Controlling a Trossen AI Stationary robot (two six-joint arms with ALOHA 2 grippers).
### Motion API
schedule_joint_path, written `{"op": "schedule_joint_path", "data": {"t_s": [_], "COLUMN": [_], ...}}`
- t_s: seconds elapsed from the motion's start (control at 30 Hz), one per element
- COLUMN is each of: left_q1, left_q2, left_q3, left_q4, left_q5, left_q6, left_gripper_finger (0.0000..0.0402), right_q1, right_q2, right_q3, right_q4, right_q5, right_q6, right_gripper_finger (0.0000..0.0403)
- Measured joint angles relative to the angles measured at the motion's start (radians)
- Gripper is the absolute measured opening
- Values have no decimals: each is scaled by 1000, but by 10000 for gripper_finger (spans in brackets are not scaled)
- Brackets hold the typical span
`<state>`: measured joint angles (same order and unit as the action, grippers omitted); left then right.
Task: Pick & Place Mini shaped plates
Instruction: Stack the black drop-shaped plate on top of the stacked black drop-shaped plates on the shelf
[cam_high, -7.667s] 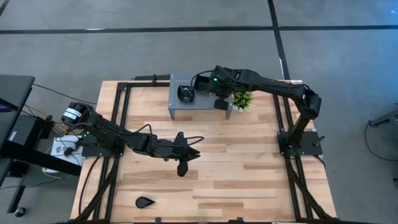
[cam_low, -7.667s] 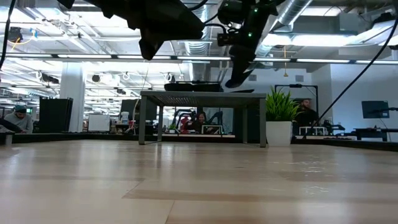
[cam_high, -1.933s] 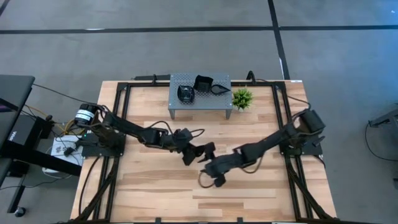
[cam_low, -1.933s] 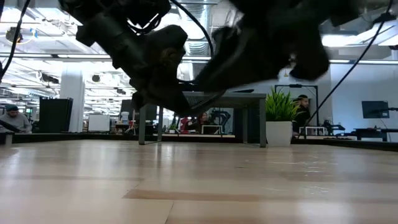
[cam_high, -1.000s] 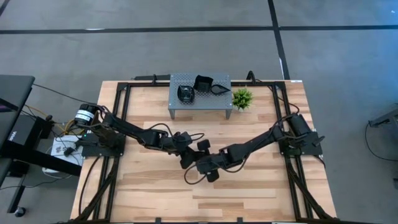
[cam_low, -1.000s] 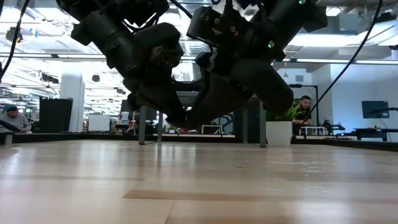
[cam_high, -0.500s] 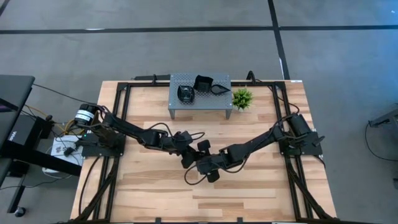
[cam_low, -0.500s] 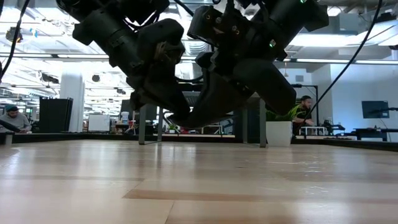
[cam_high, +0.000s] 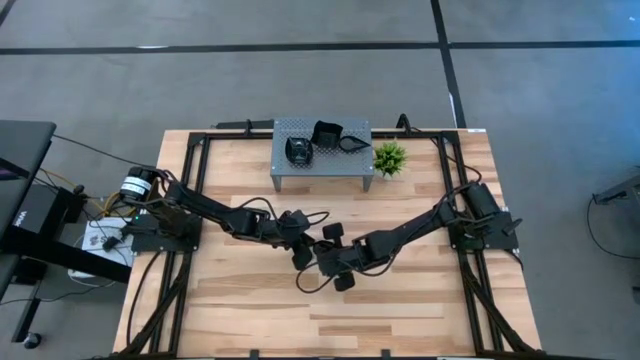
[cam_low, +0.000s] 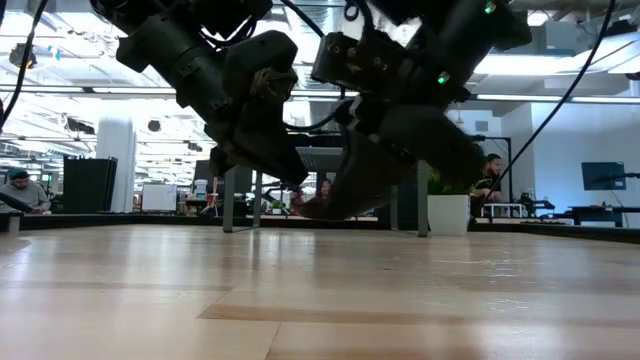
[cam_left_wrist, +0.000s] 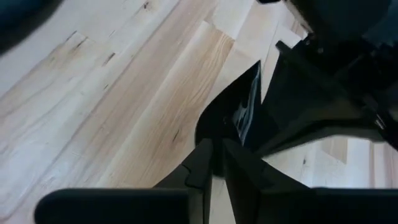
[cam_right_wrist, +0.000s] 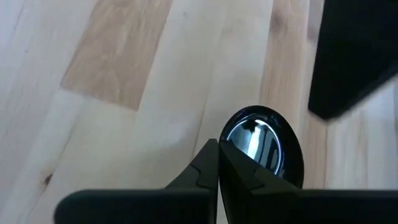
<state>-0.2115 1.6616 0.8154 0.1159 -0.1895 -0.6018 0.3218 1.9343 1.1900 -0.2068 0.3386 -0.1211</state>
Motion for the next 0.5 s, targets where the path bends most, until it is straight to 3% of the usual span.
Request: {"op": "schedule_joint_path", "data": {"t_s": [0.1,0.23,0.33,0.5], "left_q1": [0,0,0,0], "left_q2": [0,0,0,0], "left_q3": [0,0,0,0], "left_q4": [-2,-2,-2,-1], "left_q5": [-1,-1,-1,-17], "left_q6": [-5,-8,-8,-8], "left_gripper_finger": [40,40,40,40], "right_q1": [23,68,95,51], "right_q2": [-32,-122,-203,-349], "right_q3": [15,75,77,77], "right_q4": [-111,-426,-602,-770], "right_q5": [1,31,111,310], "right_q6": [61,224,294,253], "right_gripper_finger": [2,1,1,1]}}
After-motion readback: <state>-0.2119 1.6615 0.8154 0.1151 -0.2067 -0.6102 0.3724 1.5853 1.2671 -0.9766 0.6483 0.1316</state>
